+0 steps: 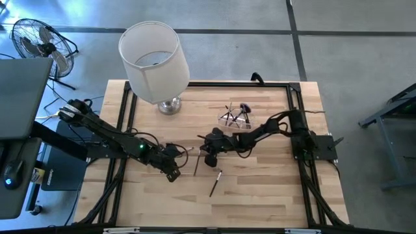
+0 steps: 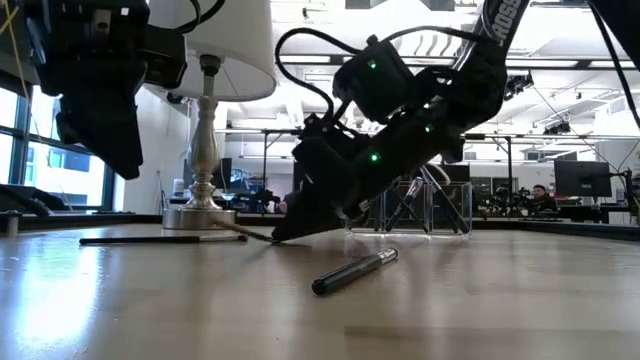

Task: Pick & Place Makeup Supplies
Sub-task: Put the makeup brush into the transparent organizer

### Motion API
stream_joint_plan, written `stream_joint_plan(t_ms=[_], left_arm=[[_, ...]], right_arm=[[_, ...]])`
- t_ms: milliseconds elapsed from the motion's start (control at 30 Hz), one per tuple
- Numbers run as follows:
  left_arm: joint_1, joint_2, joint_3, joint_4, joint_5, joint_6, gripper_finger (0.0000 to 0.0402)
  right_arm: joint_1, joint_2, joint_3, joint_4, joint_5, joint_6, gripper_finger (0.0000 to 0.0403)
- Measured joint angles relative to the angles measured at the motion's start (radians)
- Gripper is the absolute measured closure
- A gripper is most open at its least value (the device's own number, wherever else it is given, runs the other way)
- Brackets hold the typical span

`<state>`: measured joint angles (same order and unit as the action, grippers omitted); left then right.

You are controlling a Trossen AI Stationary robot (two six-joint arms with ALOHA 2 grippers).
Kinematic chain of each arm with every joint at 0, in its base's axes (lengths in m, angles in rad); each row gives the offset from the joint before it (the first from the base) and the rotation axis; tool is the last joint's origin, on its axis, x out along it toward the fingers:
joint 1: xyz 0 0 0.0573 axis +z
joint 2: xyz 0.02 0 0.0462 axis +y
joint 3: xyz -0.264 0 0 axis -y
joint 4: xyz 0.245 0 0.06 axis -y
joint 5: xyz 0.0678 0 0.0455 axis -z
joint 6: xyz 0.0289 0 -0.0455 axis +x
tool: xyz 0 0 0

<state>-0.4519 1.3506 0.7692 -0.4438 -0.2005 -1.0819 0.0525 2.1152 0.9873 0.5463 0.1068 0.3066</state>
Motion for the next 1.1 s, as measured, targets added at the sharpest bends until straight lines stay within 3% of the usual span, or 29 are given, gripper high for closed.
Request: stream_joint_plan(t_ms=[300,533,667,800,900,1100], left_arm=[[0.000,0.000,0.000,0.024,-0.001,-0.023,0.0286],[0.001,0.022,0.001,0.133,-0.137,-0.029,0.0286],[0.001,0.060,0.003,0.164,-0.166,-0.147,0.0286],[0.029,0.133,0.004,0.168,-0.082,-0.303,0.0286],[0.052,0.177,0.005,0.264,0.000,-0.360,0.0286],[0.052,0.274,0.126,0.234,0.004,-0.420,0.0286]], right_arm=[[0.009,0.052,0.003,0.001,0.033,0.051,0.0403],[0.014,0.053,0.003,-0.029,0.079,0.120,0.0403],[0.022,0.054,0.004,-0.036,0.110,0.166,0.0403],[0.031,0.055,0.003,-0.030,0.128,0.165,0.0403],[0.034,0.055,0.002,-0.028,0.128,0.165,0.0403],[0.032,0.055,0.001,-0.027,0.101,0.164,0.0403]])
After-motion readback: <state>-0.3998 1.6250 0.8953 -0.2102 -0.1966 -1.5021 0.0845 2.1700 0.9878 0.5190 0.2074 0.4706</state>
